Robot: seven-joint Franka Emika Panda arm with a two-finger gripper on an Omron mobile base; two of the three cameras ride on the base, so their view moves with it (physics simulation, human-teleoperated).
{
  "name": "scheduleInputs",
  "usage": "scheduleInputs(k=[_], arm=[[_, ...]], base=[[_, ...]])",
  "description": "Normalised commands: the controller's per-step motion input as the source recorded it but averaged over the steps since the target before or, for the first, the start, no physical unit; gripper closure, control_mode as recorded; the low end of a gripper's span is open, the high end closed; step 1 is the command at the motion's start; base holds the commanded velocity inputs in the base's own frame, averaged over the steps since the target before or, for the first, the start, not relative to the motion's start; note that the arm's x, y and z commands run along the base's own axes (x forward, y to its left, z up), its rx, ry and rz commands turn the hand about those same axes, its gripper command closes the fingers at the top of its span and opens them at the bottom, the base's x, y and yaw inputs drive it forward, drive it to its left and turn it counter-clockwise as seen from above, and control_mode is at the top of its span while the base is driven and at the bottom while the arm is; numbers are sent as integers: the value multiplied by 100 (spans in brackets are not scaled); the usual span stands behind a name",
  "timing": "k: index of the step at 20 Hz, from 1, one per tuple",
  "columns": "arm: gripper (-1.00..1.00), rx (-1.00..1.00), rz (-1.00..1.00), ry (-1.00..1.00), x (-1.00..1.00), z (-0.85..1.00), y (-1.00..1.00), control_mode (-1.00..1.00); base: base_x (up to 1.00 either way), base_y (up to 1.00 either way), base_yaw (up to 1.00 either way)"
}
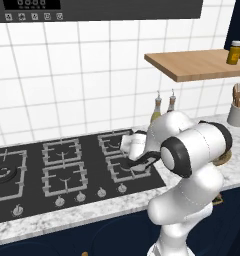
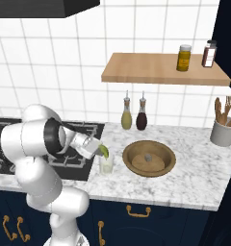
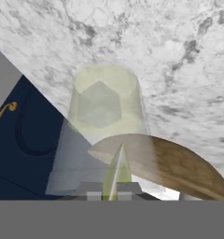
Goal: Grab a lemon wedge from the fridge and one ice cube from the ice bowl, and put them in the glass of lemonade.
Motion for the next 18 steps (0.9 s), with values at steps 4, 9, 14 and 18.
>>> scheduleInputs(k=[4,9,14,18], arm=[[-100,0,0,-15,-48,0,-3,-100],[-100,0,0,-20,-42,2,-11,-100],[-100,-3,0,-29,-71,81,-2,-100],[-100,-4,0,-43,-91,95,0,-100]], base=[[0,0,0],[0,0,0],[0,0,0],[0,0,0]])
